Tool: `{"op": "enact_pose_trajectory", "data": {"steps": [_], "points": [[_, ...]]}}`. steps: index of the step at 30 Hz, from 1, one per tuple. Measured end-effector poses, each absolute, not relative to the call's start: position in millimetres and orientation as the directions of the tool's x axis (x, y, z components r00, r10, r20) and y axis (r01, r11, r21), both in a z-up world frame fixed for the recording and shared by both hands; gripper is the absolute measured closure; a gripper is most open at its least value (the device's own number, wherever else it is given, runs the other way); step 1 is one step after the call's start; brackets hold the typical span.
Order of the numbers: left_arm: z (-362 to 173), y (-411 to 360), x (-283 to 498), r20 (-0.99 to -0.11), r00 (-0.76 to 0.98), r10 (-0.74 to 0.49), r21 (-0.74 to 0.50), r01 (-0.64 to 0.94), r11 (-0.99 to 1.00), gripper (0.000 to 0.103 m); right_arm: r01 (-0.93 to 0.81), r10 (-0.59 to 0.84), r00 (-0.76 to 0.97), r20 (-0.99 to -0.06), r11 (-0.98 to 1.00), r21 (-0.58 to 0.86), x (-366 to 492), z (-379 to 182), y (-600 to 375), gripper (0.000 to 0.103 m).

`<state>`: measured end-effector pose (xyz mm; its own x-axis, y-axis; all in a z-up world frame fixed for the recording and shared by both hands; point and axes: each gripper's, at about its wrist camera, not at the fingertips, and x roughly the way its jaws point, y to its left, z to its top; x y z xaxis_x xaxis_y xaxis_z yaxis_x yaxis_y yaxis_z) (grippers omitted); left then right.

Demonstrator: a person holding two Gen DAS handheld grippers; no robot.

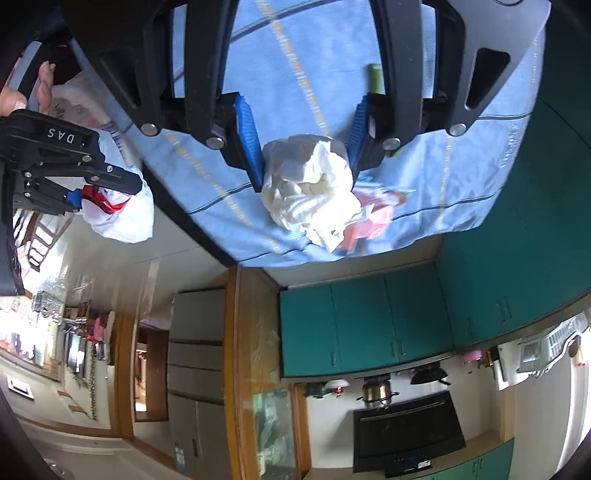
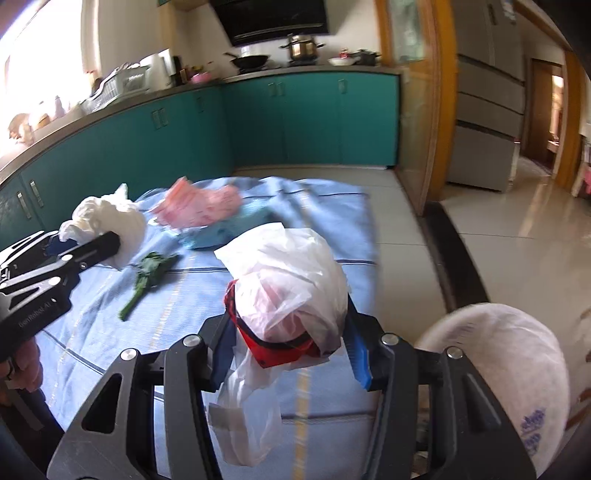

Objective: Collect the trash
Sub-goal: 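Carry tissue and white bag over the white bin and open both tools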

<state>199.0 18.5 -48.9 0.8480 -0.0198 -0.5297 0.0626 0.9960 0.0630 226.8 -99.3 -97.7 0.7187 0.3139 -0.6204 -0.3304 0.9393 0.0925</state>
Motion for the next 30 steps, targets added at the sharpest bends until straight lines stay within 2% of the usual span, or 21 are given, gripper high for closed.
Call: {"op": "enact_pose_trajectory", "data": {"steps": [8, 12, 16, 20, 25, 28, 30], "points": [[-53, -57, 200, -0.535, 0.834, -0.136, 0.024, 0.176, 0.984, 0.059, -0.139, 0.173, 0.754, -0.634, 0.985, 0.104, 213, -111, -189, 0.052], [-81, -114, 206, -0.590, 0.779, -0.213, 0.007, 0.269, 0.963, 0.059, -0.017, 0.099, 0.752, -0.651, 0.991, 0.131, 205, -122, -240, 0.052], [-114, -175, 205, -0.642, 0.730, -0.234, 0.072, 0.362, 0.930, 0.059, 0.110, 0.020, 0.746, -0.666, 0.982, 0.152, 197, -131, -287, 0.052], [-137, -214, 204, -0.676, 0.694, -0.247, 0.104, 0.421, 0.901, 0.058, 0.180, 0.010, 0.735, -0.678, 0.961, 0.210, 192, -134, -319, 0.052], [-152, -230, 208, -0.703, 0.653, -0.281, 0.057, 0.446, 0.893, 0.057, 0.192, 0.016, 0.724, -0.689, 0.956, 0.224, 191, -138, -328, 0.052], [-156, -238, 208, -0.717, 0.637, -0.283, 0.064, 0.465, 0.883, 0.052, 0.179, 0.023, 0.705, -0.709, 0.961, 0.209, 196, -144, -324, 0.051], [-155, -240, 206, -0.713, 0.638, -0.290, 0.069, 0.475, 0.877, 0.041, 0.172, 0.022, 0.692, -0.721, 0.966, 0.195, 198, -148, -321, 0.051]]}}
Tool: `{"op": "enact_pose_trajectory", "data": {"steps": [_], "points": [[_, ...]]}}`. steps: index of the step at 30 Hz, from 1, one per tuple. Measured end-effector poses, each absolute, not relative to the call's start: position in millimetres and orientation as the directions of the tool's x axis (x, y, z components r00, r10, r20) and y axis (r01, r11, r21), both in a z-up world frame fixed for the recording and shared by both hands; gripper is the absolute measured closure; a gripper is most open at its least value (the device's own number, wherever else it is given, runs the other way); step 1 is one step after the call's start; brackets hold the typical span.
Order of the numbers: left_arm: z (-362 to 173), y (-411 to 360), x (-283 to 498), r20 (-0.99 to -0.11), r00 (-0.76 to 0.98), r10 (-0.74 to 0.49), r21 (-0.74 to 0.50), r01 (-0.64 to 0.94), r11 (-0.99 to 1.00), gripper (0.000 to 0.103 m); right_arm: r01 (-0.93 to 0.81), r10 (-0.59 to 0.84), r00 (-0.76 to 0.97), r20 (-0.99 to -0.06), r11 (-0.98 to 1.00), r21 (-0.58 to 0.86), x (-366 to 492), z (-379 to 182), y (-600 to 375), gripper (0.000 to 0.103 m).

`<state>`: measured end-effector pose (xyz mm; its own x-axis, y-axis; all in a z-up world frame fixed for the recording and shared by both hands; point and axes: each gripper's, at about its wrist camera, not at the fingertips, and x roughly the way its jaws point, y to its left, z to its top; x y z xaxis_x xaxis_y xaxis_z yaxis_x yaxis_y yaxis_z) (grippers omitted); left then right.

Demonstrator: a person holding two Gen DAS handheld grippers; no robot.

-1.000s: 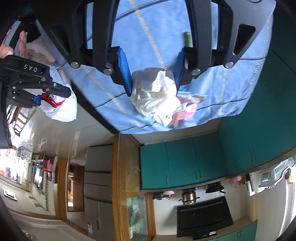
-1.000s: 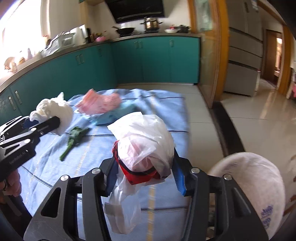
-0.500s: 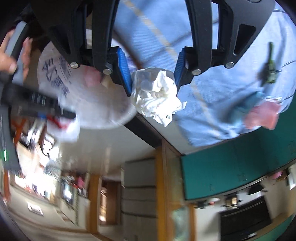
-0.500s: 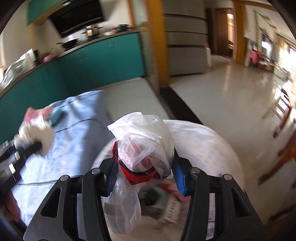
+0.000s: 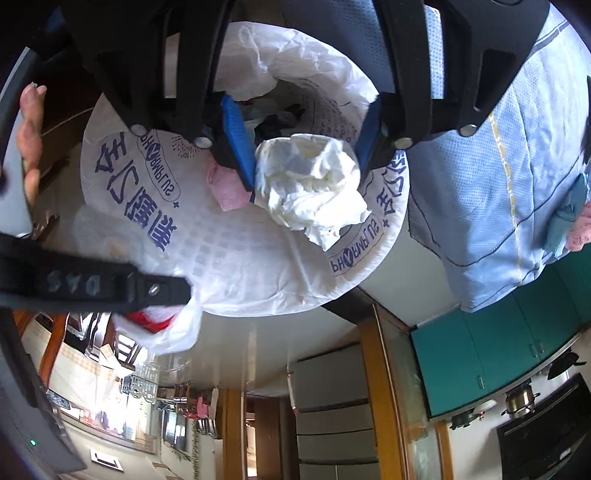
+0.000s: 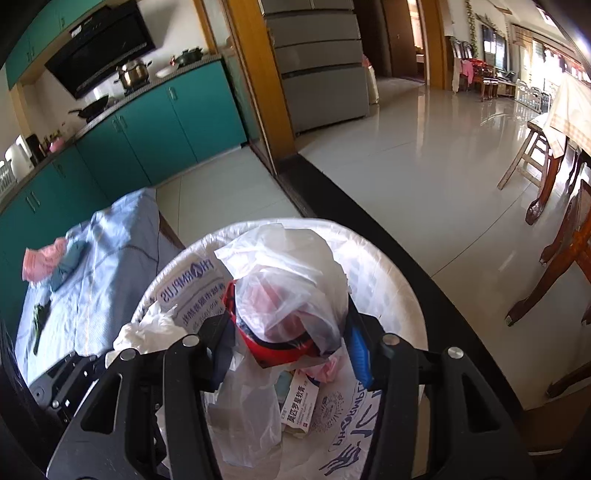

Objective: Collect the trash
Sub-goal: 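Carry tissue and white bag over the white bin and open both tools, then grasp the pink wet-wipe pack with the left tool and lift it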

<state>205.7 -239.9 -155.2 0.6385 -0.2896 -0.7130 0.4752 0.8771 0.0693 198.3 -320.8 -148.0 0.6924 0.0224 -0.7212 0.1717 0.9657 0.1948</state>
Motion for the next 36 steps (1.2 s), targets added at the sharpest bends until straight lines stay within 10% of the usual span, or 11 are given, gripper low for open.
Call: {"op": "enact_pose_trajectory", "data": {"steps": [8, 20, 28, 32, 34, 36], "points": [[-147, -231, 201, -0.706, 0.643, -0.298, 0.058, 0.471, 0.880, 0.030, 0.155, 0.073, 0.691, -0.719, 0.957, 0.247, 197, -148, -322, 0.021], [-98, -114, 236, -0.619, 0.783, 0.052, 0.171, 0.070, 0.983, 0.030, 0.134, 0.110, 0.722, -0.683, 0.946, 0.295, 213, -127, -300, 0.021], [-57, 10, 309, -0.446, 0.820, 0.359, 0.334, -0.220, 0.917, 0.012, -0.077, 0.203, 0.703, -0.681, 0.974, 0.211, 248, -114, -197, 0.012], [-73, 45, 345, -0.581, 0.783, 0.222, 0.211, -0.118, 0.970, 0.012, -0.157, 0.220, 0.661, -0.717, 0.975, 0.155, 268, -126, -144, 0.012], [-88, 53, 353, -0.618, 0.761, 0.196, 0.209, -0.081, 0.975, 0.018, -0.196, 0.222, 0.656, -0.722, 0.973, 0.121, 277, -130, -118, 0.012], [-99, 57, 357, -0.658, 0.733, 0.171, 0.212, -0.037, 0.977, 0.057, -0.218, 0.229, 0.656, -0.719, 0.970, 0.110, 280, -132, -103, 0.012]]}}
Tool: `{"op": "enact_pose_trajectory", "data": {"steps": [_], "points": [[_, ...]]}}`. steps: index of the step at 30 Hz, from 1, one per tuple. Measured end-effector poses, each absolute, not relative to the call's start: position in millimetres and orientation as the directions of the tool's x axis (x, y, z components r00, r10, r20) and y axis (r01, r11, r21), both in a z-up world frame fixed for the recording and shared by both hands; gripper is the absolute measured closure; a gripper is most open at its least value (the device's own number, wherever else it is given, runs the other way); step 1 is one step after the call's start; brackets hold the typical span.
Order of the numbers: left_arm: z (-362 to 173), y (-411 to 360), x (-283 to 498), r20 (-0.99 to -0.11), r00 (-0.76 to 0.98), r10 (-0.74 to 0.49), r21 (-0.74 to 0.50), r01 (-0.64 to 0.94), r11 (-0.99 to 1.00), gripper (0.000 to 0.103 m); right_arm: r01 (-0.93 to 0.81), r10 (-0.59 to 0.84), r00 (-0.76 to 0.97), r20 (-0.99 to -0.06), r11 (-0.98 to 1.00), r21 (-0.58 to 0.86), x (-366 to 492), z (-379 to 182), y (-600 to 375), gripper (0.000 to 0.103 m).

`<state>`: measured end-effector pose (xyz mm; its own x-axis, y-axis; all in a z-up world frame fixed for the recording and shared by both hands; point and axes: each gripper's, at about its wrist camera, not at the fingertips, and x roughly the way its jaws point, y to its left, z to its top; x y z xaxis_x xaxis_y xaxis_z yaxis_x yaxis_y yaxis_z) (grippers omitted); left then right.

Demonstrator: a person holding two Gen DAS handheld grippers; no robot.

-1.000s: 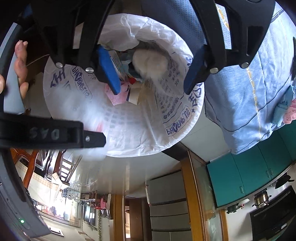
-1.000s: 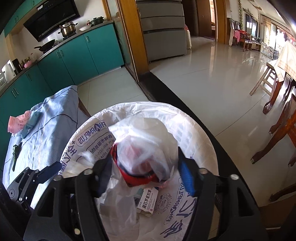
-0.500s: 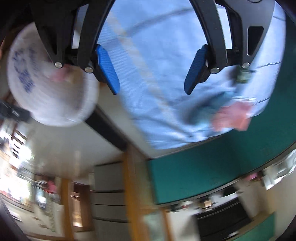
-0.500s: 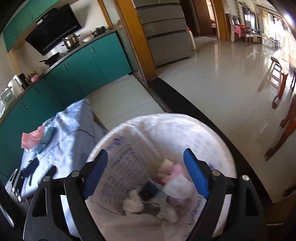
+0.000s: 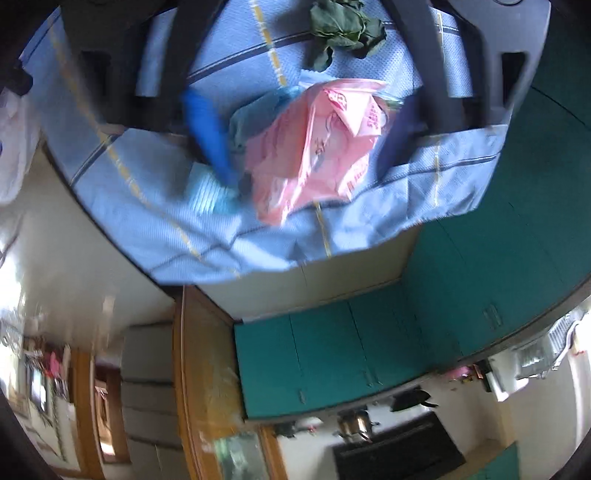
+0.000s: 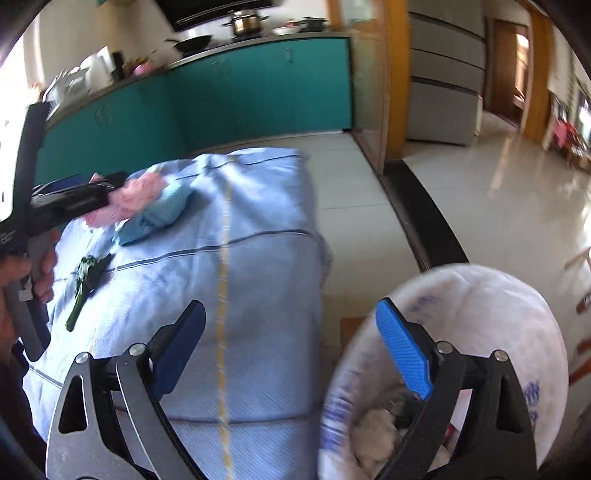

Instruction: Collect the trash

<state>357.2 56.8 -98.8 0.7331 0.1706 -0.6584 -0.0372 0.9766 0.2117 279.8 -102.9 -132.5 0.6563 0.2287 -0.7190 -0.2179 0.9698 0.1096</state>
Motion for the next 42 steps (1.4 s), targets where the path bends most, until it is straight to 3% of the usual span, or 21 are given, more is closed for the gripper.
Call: {"op": "enact_pose_trajectory", "data": {"steps": [1, 3, 9, 15, 20, 23, 32, 33, 36, 38, 42], "points": [[-102, 59, 356, -0.681, 0.717, 0.146, 0.190, -0.020, 0.982, 0.065, -0.227, 0.236, 0.654, -0.718, 0.968, 0.111, 283, -134, -95, 0.012], [-105, 68, 350, -0.694, 0.713, 0.101, 0.128, -0.016, 0.992, 0.072, -0.234, 0.251, 0.644, -0.722, 0.964, 0.127, 288, -138, -86, 0.012], [-74, 93, 297, -0.656, 0.752, 0.061, 0.069, -0.020, 0.997, 0.076, -0.255, 0.308, 0.624, -0.718, 0.949, 0.186, 299, -142, -62, 0.012], [-50, 144, 224, -0.565, 0.784, 0.257, 0.122, -0.228, 0.966, 0.076, -0.357, 0.380, 0.577, -0.723, 0.913, 0.196, 290, -141, -28, 0.012], [-80, 194, 191, -0.668, 0.678, 0.307, 0.049, -0.371, 0.927, 0.076, -0.480, 0.445, 0.528, -0.723, 0.859, 0.178, 278, -137, 24, 0.012], [-94, 211, 178, -0.723, 0.636, 0.270, -0.012, -0.402, 0.915, 0.075, -0.522, 0.483, 0.488, -0.728, 0.829, 0.200, 284, -136, 59, 0.012], [-111, 214, 175, -0.747, 0.636, 0.193, -0.046, -0.340, 0.939, 0.075, -0.575, 0.447, 0.437, -0.780, 0.806, 0.140, 305, -155, 154, 0.013], [-111, 214, 173, -0.748, 0.639, 0.182, -0.056, -0.334, 0.941, 0.075, -0.576, 0.439, 0.440, -0.783, 0.807, 0.128, 304, -157, 158, 0.015], [-110, 209, 172, -0.747, 0.645, 0.164, -0.058, -0.308, 0.949, 0.075, -0.587, 0.414, 0.457, -0.788, 0.805, 0.082, 302, -160, 168, 0.040], [-110, 205, 171, -0.745, 0.649, 0.154, -0.056, -0.291, 0.955, 0.075, -0.594, 0.414, 0.457, -0.787, 0.801, 0.076, 300, -160, 168, 0.065], [-107, 196, 172, -0.736, 0.665, 0.128, -0.055, -0.247, 0.967, 0.075, -0.596, 0.429, 0.455, -0.780, 0.798, 0.090, 294, -154, 149, 0.073]]}}
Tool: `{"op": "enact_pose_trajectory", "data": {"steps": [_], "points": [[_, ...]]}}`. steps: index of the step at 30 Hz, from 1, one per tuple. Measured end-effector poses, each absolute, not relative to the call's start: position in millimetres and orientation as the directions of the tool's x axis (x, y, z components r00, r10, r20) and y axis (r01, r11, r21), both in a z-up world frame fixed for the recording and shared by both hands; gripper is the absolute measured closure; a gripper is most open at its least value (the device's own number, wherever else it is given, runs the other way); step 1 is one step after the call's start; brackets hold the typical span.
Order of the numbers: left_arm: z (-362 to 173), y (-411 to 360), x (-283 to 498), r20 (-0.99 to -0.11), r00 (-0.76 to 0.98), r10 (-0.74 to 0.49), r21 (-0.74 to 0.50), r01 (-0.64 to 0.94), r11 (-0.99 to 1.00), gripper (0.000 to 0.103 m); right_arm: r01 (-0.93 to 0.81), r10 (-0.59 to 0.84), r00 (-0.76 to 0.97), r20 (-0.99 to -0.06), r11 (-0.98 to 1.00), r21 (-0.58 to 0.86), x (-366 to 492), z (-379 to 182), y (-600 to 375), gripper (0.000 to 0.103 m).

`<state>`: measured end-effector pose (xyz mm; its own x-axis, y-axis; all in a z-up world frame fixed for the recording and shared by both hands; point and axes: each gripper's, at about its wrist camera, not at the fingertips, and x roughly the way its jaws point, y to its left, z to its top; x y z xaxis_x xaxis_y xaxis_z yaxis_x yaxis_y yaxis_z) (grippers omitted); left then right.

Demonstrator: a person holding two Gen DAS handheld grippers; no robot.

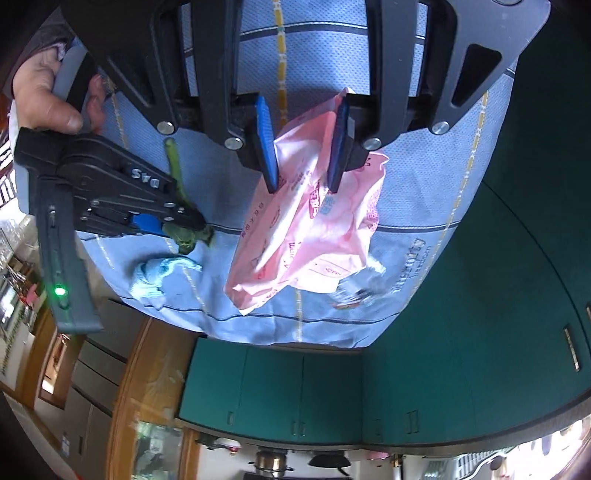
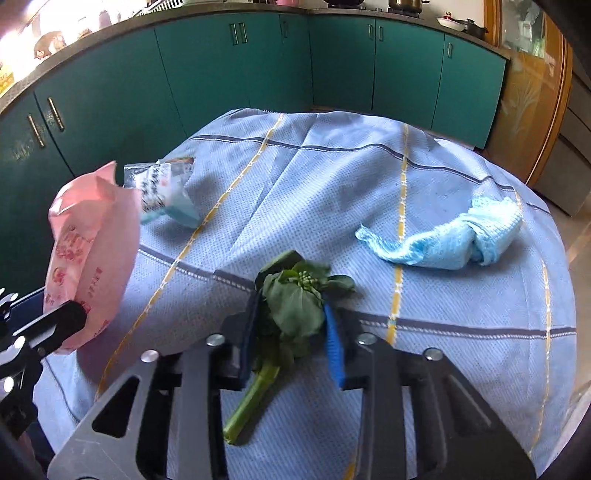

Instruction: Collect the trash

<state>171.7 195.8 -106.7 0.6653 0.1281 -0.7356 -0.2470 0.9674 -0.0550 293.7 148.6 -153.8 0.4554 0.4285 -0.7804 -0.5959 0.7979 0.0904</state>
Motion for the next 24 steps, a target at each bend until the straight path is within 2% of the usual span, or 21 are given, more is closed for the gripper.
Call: {"op": "enact_pose_trajectory", "data": {"steps": [4, 10, 13, 16, 20, 24], "points": [[-105, 175, 167, -0.727, 0.683, 0.068, -0.049, -0.151, 0.987, 0.075, -0.563, 0.437, 0.483, -0.759, 0.819, 0.112, 284, -140, 107, 0.074], [-107, 128, 154, -0.716, 0.691, -0.102, -0.070, 0.074, 0.995, 0.075, -0.496, 0.434, 0.511, -0.742, 0.854, 0.158, 267, -129, 31, 0.074], [-111, 112, 154, -0.717, 0.685, -0.129, -0.059, 0.126, 0.990, 0.075, -0.473, 0.423, 0.515, -0.746, 0.865, 0.164, 257, -133, 6, 0.074], [-113, 110, 158, -0.720, 0.683, -0.119, -0.056, 0.114, 0.992, 0.073, -0.455, 0.416, 0.507, -0.755, 0.873, 0.176, 256, -142, -7, 0.074], [-116, 116, 165, -0.726, 0.685, -0.058, -0.037, 0.046, 0.998, 0.054, -0.441, 0.408, 0.499, -0.765, 0.879, 0.180, 257, -149, -12, 0.074], [-118, 124, 167, -0.729, 0.684, -0.011, -0.026, -0.011, 1.000, 0.042, -0.435, 0.413, 0.497, -0.763, 0.880, 0.193, 256, -148, -13, 0.070]]}}
